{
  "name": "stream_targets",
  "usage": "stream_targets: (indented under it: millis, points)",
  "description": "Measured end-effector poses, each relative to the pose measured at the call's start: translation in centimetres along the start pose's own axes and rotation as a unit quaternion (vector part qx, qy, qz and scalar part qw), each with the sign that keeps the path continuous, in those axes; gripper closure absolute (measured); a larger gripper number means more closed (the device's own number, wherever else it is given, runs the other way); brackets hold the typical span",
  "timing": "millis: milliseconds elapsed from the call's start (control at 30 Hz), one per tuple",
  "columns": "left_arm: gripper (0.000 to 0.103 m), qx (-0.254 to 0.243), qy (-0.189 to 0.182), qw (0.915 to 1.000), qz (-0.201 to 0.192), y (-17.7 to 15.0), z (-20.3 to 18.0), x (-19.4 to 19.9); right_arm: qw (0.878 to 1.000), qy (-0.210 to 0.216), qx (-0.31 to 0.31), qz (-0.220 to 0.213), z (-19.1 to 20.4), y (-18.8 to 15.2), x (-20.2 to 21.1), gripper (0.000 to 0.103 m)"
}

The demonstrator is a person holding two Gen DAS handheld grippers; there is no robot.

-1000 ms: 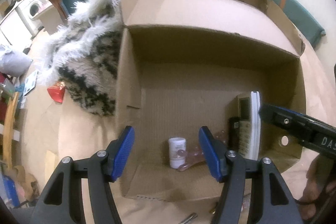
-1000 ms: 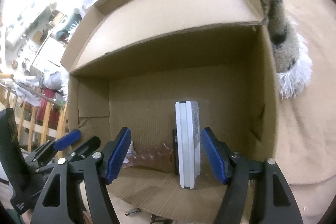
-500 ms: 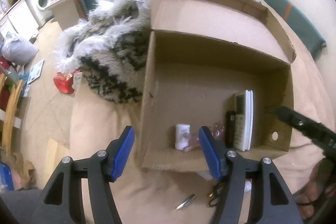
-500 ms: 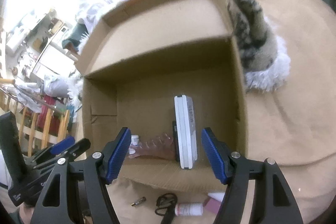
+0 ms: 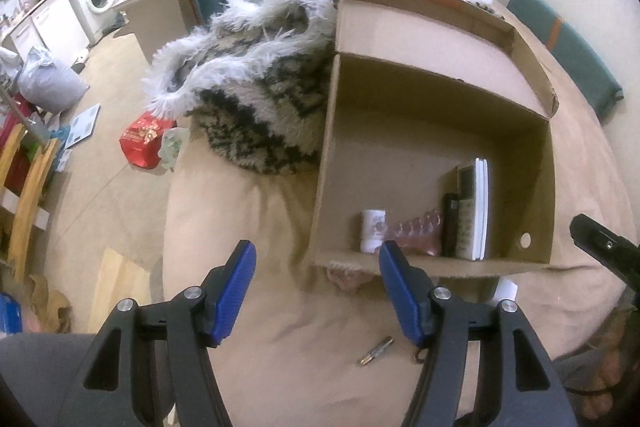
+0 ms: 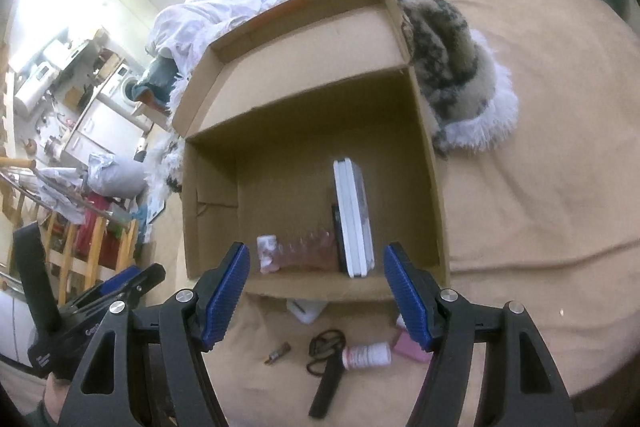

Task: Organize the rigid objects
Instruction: 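Withdraw both grippers from the box toward the remaining items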

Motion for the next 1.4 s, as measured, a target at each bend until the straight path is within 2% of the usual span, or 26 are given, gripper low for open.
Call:
stream_targets:
  millis: [233, 367, 633, 767, 833, 967, 1067, 1200, 1300, 1333, 1400]
  points:
    - [0.041, 0.0, 0.0, 0.9998, 0.017, -2.6, -0.4, -0.7, 0.999, -0.028, 0.017, 0.005, -1.6, -2.3, 0.0, 0.03]
    - [0.041, 0.0, 0.004, 0.9993, 0.037, -4.0, -0.5, -2.0, 0.999, -0.039, 0.002, 0.019, -3.9, -3.9, -1.4, 0.03]
    - [0.041, 0.029, 0.008, 0.9983, 0.051, -5.3, 0.9, -4.2, 0.994, -0.07, -0.041, 0.069, -7.0, -6.0, -3.7, 0.03]
    - [0.041, 0.04, 0.002, 0.9964, 0.074, -6.2, 1.1, -5.8, 0.991, -0.096, -0.04, 0.086, -7.8, -6.4, -4.6, 0.03]
    - [0.041, 0.041, -0.002, 0.9951, 0.09, -6.5, 0.8, -6.8, 0.99, -0.096, -0.046, 0.092, -8.2, -6.5, -4.9, 0.03]
    - [0.041, 0.027, -0.015, 0.9931, 0.113, -6.5, -0.6, -9.0, 0.988, -0.094, -0.061, 0.105, -8.7, -6.4, -5.7, 0.03]
    - [0.041, 0.004, -0.008, 0.9912, 0.132, -6.0, -1.6, -11.2, 0.988, -0.091, -0.063, 0.111, -8.7, -6.1, -6.3, 0.03]
    - [0.041, 0.007, -0.011, 0.9907, 0.136, -5.0, -2.4, -13.2, 0.986, -0.094, -0.078, 0.115, -9.4, -5.7, -6.7, 0.03]
    - [0.04, 0.012, 0.004, 0.9898, 0.142, -4.4, -2.4, -14.6, 0.982, -0.094, -0.106, 0.129, -10.6, -5.7, -7.3, 0.03]
    - [0.035, 0.019, 0.0, 0.9898, 0.141, -4.2, -2.4, -15.0, 0.979, -0.097, -0.116, 0.134, -11.2, -5.7, -7.6, 0.03]
    - [0.032, 0.03, -0.004, 0.99, 0.137, -3.8, -2.4, -15.6, 0.975, -0.109, -0.133, 0.139, -12.1, -5.8, -8.0, 0.03]
Point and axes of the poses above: each gripper's, at about its wrist camera, not at the fingertips, and x roughly against the way its jaws point, z to its left, y to its top, the point moved 8 cm from there along -x, roughly the way its jaws point, and after that the axes turned 13 degrees about -x, right-handed, at the moved point
